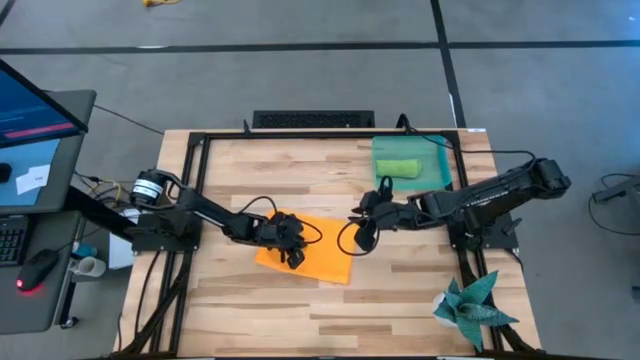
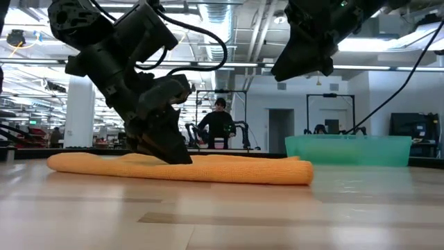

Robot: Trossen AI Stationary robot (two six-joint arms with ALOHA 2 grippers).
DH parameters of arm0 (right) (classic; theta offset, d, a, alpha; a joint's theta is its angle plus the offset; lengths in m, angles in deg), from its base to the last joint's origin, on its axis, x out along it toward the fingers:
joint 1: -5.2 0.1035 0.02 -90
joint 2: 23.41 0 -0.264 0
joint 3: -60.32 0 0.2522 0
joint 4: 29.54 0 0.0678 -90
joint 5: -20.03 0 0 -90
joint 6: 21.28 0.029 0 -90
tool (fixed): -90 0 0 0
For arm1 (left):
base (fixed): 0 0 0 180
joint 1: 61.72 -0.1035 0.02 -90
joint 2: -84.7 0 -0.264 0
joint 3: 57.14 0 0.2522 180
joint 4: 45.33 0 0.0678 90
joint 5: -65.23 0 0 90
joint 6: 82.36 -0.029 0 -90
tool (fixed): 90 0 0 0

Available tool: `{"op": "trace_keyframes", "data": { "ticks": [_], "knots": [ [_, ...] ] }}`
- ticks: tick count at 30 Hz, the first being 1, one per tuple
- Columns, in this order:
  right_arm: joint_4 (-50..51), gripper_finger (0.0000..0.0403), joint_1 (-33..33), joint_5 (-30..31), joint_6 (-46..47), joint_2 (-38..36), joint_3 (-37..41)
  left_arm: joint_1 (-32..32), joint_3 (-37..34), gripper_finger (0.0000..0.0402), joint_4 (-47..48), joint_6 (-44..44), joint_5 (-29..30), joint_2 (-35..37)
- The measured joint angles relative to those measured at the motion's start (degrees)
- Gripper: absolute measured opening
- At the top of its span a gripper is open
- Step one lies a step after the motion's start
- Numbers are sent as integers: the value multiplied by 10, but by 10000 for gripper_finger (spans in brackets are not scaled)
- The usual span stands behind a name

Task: Roll microfiber towels into tight, uniform cylinder then place into a basket
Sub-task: Fold the orange microfiber towel

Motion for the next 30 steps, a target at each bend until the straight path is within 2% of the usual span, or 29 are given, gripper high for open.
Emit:
{"op": "trace_keyframes", "data": {
  "ticks": [8,14,17,22,30],
  "knots": [
    [0,138,11,0,16,0,0,-40,-1,102,4,-52,15,-1],
    [-3,136,21,0,16,0,0,-71,-3,102,13,-105,112,-2],
    [-8,137,21,0,16,0,0,-71,-3,102,13,-112,115,0],
    [-8,138,21,0,16,1,0,-41,6,102,45,-123,98,43],
    [-8,138,21,0,11,1,0,48,14,102,120,-141,132,145]
  ]
}}
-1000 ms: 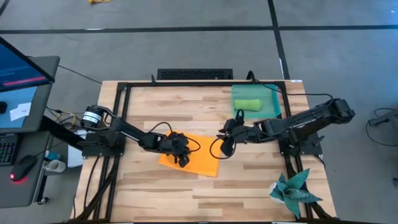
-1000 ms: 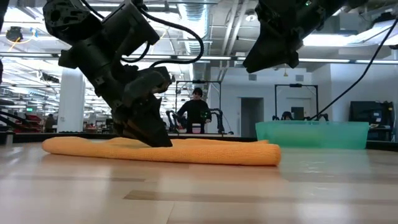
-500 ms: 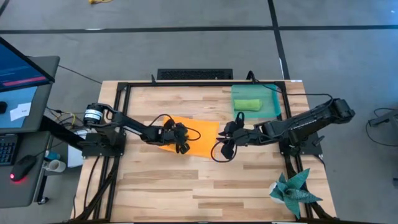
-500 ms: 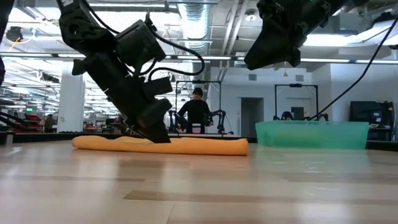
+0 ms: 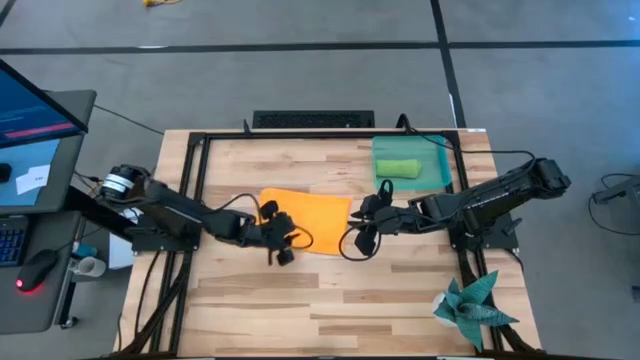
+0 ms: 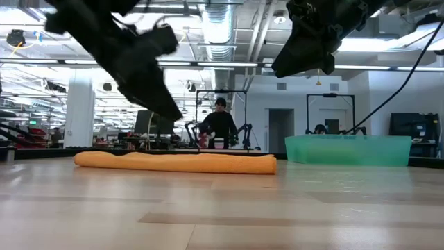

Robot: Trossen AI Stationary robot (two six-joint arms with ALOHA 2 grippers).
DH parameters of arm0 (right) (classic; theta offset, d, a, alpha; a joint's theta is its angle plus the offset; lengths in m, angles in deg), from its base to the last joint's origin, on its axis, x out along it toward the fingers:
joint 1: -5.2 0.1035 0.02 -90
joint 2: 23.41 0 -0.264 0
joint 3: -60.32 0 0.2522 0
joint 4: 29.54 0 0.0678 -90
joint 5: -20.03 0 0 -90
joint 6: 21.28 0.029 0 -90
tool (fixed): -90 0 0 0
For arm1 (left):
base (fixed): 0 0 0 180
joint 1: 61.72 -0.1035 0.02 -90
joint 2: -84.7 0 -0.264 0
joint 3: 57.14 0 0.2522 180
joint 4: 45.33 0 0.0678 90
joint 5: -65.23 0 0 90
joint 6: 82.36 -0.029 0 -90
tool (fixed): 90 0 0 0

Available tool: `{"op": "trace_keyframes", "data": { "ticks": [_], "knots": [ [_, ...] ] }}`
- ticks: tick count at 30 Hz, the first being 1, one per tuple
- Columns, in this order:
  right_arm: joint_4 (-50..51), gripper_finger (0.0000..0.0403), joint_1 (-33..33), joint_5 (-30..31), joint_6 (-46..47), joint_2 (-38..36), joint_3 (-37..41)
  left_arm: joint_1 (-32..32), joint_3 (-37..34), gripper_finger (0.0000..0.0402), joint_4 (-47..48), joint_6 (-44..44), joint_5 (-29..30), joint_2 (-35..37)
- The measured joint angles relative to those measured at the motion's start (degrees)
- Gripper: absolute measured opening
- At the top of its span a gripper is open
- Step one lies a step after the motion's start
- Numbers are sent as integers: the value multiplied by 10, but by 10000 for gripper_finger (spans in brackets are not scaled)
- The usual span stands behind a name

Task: Roll microfiber towels into tight, uniform cylinder then place into a basket
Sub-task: Fold the orange microfiber towel

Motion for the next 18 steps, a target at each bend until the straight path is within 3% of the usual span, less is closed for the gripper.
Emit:
{"op": "trace_keyframes", "data": {
  "ticks": [11,18],
  "knots": [
    [0,139,-1,0,-3,0,0,77,0,103,152,-49,-22,22],
    [0,137,12,0,-60,1,0,91,-20,103,164,-60,-24,22]
  ]
}}
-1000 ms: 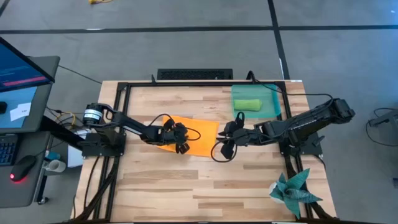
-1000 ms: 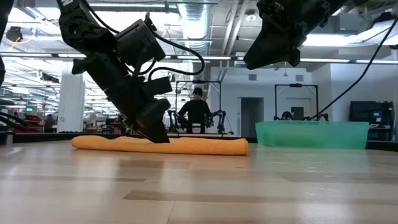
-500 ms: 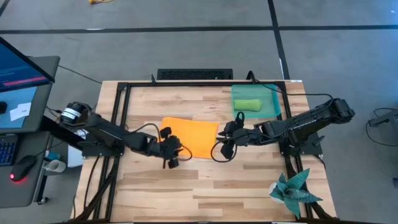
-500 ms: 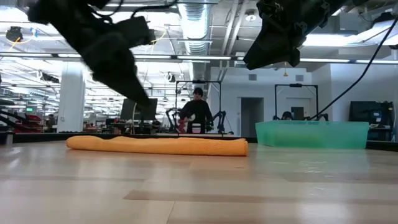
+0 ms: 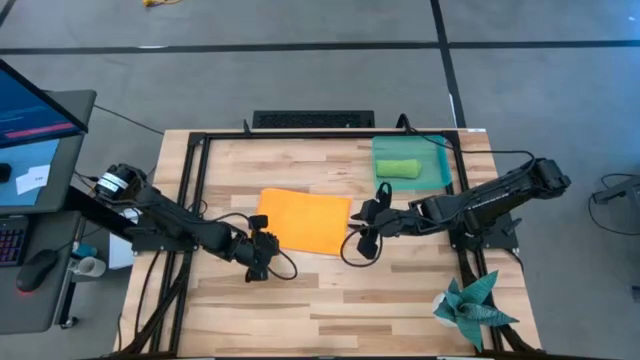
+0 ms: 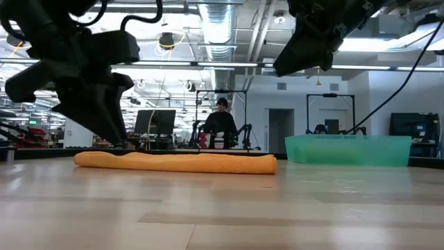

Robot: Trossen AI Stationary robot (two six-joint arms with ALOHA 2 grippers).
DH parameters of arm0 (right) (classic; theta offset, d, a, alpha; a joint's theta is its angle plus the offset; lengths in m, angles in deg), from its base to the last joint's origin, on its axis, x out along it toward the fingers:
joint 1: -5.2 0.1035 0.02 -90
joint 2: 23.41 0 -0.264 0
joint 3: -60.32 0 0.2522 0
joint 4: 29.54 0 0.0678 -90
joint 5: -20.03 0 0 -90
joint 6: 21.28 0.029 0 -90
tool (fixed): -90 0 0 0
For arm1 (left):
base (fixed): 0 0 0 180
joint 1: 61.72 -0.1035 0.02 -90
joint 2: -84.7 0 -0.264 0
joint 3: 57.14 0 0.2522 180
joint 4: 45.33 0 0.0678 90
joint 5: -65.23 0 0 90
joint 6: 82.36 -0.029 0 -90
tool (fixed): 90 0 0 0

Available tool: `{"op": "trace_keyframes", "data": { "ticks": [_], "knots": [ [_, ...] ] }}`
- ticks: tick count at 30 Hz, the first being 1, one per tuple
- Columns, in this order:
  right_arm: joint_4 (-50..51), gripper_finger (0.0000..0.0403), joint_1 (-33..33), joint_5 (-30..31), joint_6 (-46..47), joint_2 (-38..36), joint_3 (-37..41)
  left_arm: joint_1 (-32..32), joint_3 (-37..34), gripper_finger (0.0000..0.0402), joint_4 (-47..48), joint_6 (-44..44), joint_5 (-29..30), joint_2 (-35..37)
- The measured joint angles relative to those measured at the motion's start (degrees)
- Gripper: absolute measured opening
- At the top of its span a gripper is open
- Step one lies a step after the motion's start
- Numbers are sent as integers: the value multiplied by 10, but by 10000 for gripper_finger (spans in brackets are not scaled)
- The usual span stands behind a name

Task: Roll microfiber towels into tight, uniform cylinder then place into a basket
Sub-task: Fold the orange microfiber towel

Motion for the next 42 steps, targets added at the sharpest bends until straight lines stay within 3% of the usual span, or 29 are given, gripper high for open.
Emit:
{"op": "trace_keyframes", "data": {
  "ticks": [5,11,20,25,31,42],
  "knots": [
    [0,138,5,0,-2,0,0,0,-4,103,-21,-3,7,0],
    [-1,138,2,0,-1,0,0,0,-3,103,-189,-104,6,-14],
    [-21,136,2,0,-1,0,0,-16,24,103,-435,-298,26,-161],
    [-21,133,2,0,-1,0,0,-28,83,103,-419,-322,52,-231],
    [-22,132,2,0,-1,0,0,-41,149,103,-341,-301,52,-267],
    [-26,131,2,0,-1,0,0,-82,177,103,-329,-295,-19,-273]
  ]
}}
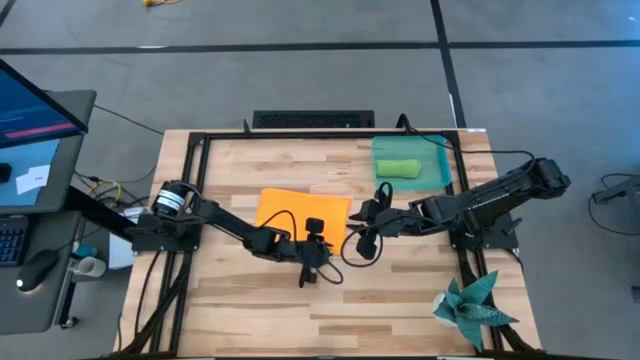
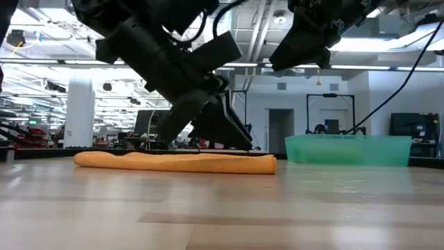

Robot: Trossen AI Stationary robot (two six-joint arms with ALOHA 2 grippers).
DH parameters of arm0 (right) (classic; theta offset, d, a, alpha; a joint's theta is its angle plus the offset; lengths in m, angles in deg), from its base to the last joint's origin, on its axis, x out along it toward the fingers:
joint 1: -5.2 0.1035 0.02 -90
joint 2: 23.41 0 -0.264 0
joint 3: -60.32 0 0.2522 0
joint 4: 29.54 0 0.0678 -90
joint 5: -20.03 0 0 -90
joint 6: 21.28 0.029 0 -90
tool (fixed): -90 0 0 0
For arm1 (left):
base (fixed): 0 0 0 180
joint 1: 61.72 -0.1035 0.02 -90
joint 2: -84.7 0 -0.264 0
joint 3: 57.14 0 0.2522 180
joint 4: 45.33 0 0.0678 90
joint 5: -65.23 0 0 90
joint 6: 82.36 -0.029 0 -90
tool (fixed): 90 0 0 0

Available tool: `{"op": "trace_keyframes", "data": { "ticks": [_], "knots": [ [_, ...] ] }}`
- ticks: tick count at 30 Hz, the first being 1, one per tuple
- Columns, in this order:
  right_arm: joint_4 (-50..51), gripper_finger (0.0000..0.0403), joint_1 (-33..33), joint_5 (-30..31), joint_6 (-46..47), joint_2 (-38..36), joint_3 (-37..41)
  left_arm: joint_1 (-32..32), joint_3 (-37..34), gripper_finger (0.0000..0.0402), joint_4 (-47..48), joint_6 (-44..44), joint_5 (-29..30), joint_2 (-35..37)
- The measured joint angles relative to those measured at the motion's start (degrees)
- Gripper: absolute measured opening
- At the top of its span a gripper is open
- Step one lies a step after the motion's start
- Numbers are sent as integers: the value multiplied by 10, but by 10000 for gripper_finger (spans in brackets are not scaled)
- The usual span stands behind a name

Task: Roll microfiber towels into tight, uniform cylinder then place into a basket
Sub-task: Fold the orange microfiber towel

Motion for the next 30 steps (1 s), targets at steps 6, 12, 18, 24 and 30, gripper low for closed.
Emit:
{"op": "trace_keyframes", "data": {
  "ticks": [6,12,18,24,30],
  "knots": [
    [0,131,0,0,0,0,0,-18,0,103,-5,24,-24,-22],
    [2,131,0,0,1,0,0,-23,1,103,-11,55,-40,-51],
    [4,131,0,0,1,0,0,-12,5,103,-8,65,-69,-55],
    [8,131,0,0,1,0,0,9,27,103,108,64,-80,-16],
    [9,131,0,0,1,0,0,46,43,103,193,82,-29,36]
  ]
}}
